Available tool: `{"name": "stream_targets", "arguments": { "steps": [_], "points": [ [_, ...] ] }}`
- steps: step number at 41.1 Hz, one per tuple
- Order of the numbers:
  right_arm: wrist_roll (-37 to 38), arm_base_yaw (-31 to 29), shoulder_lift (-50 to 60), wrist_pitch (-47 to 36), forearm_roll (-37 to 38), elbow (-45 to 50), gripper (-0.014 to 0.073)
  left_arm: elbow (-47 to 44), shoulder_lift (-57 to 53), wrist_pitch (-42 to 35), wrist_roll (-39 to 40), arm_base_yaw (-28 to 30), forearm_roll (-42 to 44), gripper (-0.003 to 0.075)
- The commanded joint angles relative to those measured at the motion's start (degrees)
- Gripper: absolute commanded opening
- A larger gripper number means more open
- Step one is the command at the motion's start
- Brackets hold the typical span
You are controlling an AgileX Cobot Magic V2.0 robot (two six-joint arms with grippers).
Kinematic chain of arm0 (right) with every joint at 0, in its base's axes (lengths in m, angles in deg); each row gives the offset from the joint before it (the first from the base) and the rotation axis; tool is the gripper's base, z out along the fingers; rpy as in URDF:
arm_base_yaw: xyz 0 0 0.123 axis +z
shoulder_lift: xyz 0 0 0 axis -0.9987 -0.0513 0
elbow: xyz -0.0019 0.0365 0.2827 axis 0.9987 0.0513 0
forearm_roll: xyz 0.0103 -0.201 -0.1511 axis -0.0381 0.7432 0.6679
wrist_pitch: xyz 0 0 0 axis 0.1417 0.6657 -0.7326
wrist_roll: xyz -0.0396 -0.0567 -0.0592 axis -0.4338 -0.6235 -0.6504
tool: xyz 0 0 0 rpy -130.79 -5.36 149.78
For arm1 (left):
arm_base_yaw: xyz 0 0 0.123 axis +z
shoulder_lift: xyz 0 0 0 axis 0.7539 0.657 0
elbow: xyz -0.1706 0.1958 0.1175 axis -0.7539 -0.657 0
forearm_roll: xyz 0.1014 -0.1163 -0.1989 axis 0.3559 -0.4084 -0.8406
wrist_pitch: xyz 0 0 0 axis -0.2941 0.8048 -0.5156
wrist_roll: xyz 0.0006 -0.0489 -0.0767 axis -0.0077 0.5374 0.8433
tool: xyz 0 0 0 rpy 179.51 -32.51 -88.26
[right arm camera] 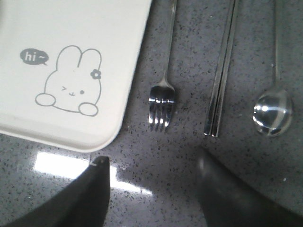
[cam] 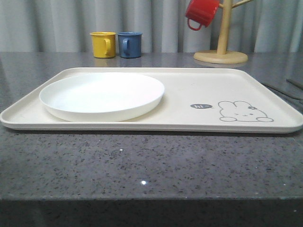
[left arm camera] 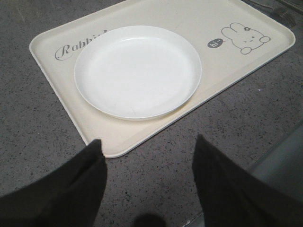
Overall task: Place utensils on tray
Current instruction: 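Lower the right gripper onto the steel fork and grasp it, then carry the fork onto the tray beside the plate and release it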
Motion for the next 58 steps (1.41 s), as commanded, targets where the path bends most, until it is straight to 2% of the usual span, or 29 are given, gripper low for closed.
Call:
{"name": "stream_targets", "arguments": {
  "steps": [1, 4, 13, 21, 44, 48, 55, 58],
  "points": [
    [-0.74, 0.16, -5.58, 0.20, -0.13, -5.45, 0.0421, 1.54, -0.04, -4.40, 0.55, -0.42, -0.29, 0.0400],
    [-0.74, 0.16, -9.74, 0.68, 0.38, -7.81, 0.0419, 1.54, -0.04, -4.40, 0.55, -0.42, -0.29, 0.0400],
    [-0.74, 0.16, -20.54, 1.17, 0.85, -13.72, 0.0342, 1.54, -0.04, -4.40, 0.55, -0.42, -0.29, 0.0400],
    [-0.74, 0.16, -27.02, 0.73, 0.85, -16.88, 0.0339, 1.54, -0.04, -4.40, 0.55, -0.42, -0.29, 0.0400],
    [-0.74, 0.16, -35.44, 0.07, 0.85, -20.81, 0.0335, 1.54, -0.04, -4.40, 0.55, -0.42, -0.29, 0.0400],
    [-0.74, 0.16, -35.52, 0.07, 0.85, -20.81, 0.0272, 1.54, -0.04, -4.40, 0.55, -0.42, -0.29, 0.0400],
    [-0.74, 0.16, -35.52, 0.12, 0.85, -20.81, 0.0085, 1.54, -0.04, -4.40, 0.55, -0.42, -0.29, 0.0400],
    [-0.69, 0.16, -35.52, 0.17, 0.85, -20.81, 0.0040, 1.54, -0.04, -4.40, 0.55, -0.42, -0.29, 0.0400]
  ]
}}
